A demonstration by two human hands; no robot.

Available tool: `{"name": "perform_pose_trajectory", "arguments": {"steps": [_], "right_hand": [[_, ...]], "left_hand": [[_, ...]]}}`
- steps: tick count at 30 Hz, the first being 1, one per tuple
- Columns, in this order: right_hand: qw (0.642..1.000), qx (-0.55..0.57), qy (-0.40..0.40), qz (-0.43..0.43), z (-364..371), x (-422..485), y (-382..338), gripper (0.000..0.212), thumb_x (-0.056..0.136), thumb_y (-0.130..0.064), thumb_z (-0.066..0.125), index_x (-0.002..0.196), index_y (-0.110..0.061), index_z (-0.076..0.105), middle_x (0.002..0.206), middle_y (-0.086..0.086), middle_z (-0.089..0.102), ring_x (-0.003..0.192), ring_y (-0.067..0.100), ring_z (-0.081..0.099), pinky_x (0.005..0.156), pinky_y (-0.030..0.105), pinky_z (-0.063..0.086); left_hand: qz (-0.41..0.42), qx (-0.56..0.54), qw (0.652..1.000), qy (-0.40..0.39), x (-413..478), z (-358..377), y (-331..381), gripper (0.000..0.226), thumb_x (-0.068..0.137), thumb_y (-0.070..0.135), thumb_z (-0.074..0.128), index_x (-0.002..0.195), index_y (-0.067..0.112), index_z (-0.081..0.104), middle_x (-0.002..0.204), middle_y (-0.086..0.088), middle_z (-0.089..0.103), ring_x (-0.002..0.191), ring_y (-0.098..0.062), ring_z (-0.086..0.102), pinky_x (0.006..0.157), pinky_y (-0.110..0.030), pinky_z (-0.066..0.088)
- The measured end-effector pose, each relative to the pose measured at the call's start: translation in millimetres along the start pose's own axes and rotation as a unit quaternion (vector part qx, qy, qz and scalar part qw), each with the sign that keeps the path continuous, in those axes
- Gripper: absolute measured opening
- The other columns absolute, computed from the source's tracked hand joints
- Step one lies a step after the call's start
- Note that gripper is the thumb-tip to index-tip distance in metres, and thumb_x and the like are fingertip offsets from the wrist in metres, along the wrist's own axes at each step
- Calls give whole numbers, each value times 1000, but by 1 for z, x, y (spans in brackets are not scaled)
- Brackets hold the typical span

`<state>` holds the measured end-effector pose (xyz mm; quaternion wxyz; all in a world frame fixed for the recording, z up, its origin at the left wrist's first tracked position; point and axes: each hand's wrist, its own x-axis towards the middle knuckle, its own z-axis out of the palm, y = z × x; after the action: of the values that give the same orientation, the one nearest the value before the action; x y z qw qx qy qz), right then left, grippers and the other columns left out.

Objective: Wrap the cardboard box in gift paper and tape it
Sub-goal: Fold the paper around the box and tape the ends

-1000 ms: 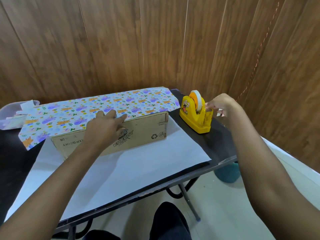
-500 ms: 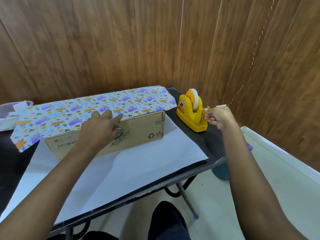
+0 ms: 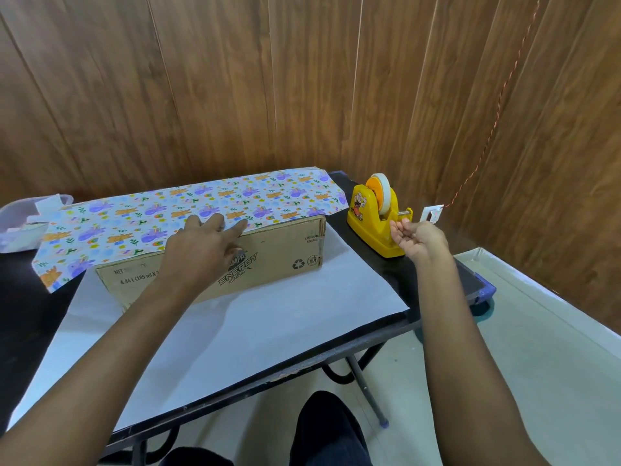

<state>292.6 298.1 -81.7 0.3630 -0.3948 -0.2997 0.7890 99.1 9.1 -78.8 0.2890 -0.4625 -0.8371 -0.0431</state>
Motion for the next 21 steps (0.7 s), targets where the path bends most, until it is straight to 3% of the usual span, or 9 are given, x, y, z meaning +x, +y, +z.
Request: {"name": "perform_pose_trajectory", "arguments": {"steps": [4, 7, 10, 13, 15, 18, 21], "right_hand": [[999, 31, 1, 18, -15, -2, 20, 17, 97, 4, 37, 90, 1, 52, 87, 13, 56, 74, 22, 60, 38, 25, 51], [995, -64, -64, -32, 1, -21, 15, 16, 96, 1, 45, 82, -3, 53, 80, 10, 55, 74, 18, 59, 56, 25, 55], [957, -215, -181, -72, 41, -48, 17, 20, 94, 6, 46, 77, -3, 53, 72, 12, 53, 58, 16, 60, 53, 22, 53], [893, -351, -269, -82, 81, -67, 40, 26, 92, 9, 46, 70, -4, 50, 65, 10, 50, 39, 9, 54, 43, 19, 49], [873, -402, -259, -97, 103, -73, 52, 28, 92, 10, 44, 69, -6, 47, 62, 9, 48, 33, 7, 50, 39, 16, 46], [897, -395, -187, -71, 127, -70, 54, 33, 94, 10, 40, 65, -6, 44, 59, 11, 46, 26, 10, 42, 31, 12, 37], [863, -465, -176, -93, 132, -68, 53, 31, 92, 6, 46, 64, -6, 47, 60, 10, 49, 46, 16, 45, 42, 22, 41]], "left_hand": [[-2, 5, 1000, -8, 1, 1, -1, 50, 68, 28, 82, 115, 24, 67, 85, -9, 62, 66, -33, 54, 45, -26, 35], [-13, 0, 1000, -22, 1, -2, 1, 48, 74, 31, 77, 120, 26, 63, 90, -9, 62, 73, -34, 54, 48, -28, 35], [-19, -4, 999, -28, 2, -4, 3, 48, 81, 34, 70, 127, 28, 58, 99, -10, 61, 84, -36, 54, 52, -31, 36], [-24, -2, 999, -38, 3, -5, 4, 47, 85, 35, 65, 131, 31, 54, 105, -10, 59, 90, -37, 53, 55, -34, 41], [-29, 0, 998, -51, 4, -7, 4, 47, 89, 37, 59, 135, 33, 48, 114, -9, 56, 97, -37, 51, 59, -35, 43], [-33, 5, 997, -63, 6, -9, 5, 49, 92, 39, 53, 139, 35, 42, 121, -8, 52, 103, -36, 49, 62, -35, 42], [-29, 25, 996, -84, 7, -10, 7, 50, 94, 42, 46, 142, 37, 33, 127, -5, 47, 108, -32, 46, 63, -32, 37]]}}
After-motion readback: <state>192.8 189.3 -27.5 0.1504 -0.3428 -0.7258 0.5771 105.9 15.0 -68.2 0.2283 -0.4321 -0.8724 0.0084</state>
